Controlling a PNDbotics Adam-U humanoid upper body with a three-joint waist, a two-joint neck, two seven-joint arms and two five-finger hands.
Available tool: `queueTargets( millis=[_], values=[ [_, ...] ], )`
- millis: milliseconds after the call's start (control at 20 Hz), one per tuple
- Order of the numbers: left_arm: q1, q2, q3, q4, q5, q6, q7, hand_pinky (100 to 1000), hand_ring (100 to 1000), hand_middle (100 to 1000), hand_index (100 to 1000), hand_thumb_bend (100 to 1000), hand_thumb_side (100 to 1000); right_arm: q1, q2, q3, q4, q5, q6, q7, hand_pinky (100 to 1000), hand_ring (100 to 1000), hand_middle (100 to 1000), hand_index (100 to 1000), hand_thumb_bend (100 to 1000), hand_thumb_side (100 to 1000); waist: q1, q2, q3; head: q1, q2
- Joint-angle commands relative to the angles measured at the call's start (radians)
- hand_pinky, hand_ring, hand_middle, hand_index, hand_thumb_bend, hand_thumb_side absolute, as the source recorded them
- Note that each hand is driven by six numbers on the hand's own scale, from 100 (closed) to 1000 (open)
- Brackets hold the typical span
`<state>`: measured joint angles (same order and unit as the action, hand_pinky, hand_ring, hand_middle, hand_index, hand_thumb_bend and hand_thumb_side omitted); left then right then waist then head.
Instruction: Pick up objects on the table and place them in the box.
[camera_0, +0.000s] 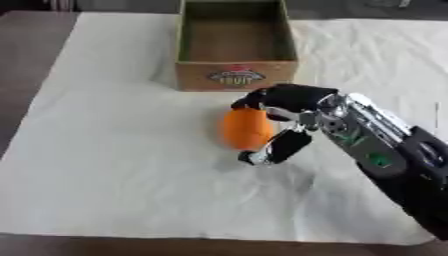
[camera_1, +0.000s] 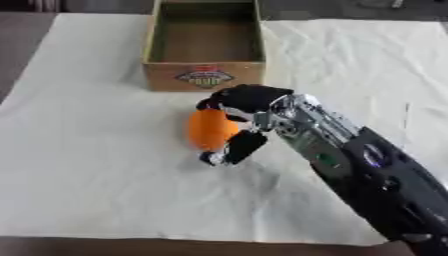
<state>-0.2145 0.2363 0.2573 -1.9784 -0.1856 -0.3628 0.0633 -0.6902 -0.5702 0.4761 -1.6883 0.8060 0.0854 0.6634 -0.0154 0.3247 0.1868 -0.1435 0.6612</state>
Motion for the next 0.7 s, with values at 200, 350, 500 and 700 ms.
queueTargets(
  millis=[200,350,500,700],
  values=[
    [-0.013,0.011,0.007,-0.022,0.004,0.001,-0.005,328,404,707,725,100,719,-0.018,-0.006,0.001,0.0,-0.002,0.021,-0.029,890,856,813,946,100,395,0.0,-0.015,0.004,-0.002,-0.012],
    [-0.014,0.01,0.007,-0.022,0.005,0.002,-0.007,328,403,707,724,100,719,-0.021,-0.004,0.003,-0.001,-0.01,0.032,-0.039,873,834,793,911,100,317,-0.001,-0.014,0.004,-0.003,-0.014],
    [-0.014,0.009,0.008,-0.022,0.006,0.004,-0.008,326,403,707,723,100,716,-0.022,-0.002,0.002,-0.001,-0.011,0.046,-0.06,860,811,767,852,100,210,-0.002,-0.014,0.005,-0.004,-0.014],
    [-0.015,0.008,0.008,-0.022,0.007,0.005,-0.009,326,403,707,722,100,718,-0.028,0.002,-0.001,-0.006,-0.002,0.076,-0.12,843,790,706,754,100,112,-0.003,-0.015,0.006,-0.004,-0.016]
  ],
)
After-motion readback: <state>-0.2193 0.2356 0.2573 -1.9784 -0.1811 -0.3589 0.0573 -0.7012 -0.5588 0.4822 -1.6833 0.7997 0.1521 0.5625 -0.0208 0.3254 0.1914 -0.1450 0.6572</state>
